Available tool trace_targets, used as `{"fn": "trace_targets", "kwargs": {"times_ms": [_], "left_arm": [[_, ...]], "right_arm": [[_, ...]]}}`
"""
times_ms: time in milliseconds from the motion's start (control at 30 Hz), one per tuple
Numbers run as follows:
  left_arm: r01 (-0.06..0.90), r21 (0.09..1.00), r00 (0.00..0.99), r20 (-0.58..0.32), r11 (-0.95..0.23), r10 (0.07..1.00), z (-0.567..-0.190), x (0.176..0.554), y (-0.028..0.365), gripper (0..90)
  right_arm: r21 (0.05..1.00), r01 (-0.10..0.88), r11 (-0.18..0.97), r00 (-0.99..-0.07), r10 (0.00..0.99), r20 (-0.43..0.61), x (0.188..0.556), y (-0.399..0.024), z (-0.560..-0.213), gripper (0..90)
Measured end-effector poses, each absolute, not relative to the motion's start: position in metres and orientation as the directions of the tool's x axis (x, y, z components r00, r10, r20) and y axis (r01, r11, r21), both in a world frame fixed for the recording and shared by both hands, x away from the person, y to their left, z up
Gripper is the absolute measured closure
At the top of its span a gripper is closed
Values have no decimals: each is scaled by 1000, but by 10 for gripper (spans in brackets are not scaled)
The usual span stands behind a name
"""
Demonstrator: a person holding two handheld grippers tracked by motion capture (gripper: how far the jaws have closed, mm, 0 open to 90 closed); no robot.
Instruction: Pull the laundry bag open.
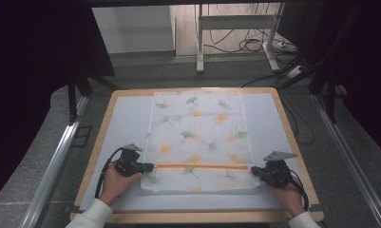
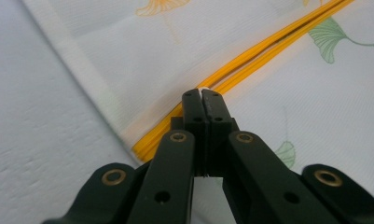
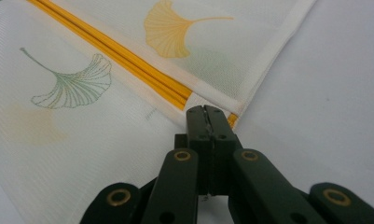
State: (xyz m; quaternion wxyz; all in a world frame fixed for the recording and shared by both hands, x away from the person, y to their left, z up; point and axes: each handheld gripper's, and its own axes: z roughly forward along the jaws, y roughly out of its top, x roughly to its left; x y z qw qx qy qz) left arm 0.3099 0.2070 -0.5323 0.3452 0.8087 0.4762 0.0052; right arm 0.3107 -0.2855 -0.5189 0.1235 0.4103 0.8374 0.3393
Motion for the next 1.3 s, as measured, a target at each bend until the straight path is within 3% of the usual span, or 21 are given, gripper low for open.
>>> {"fn": "trace_targets", "kwargs": {"times_ms": [1167,1300], "left_arm": [[780,560,512,-318,-277,798,-529,303,234,900],[780,559,499,-282,-283,819,-528,302,240,900]], "right_arm": [[669,602,436,-636,769,71,311,-285,-519,896],[669,602,436,-636,768,72,311,-286,-519,897]]}}
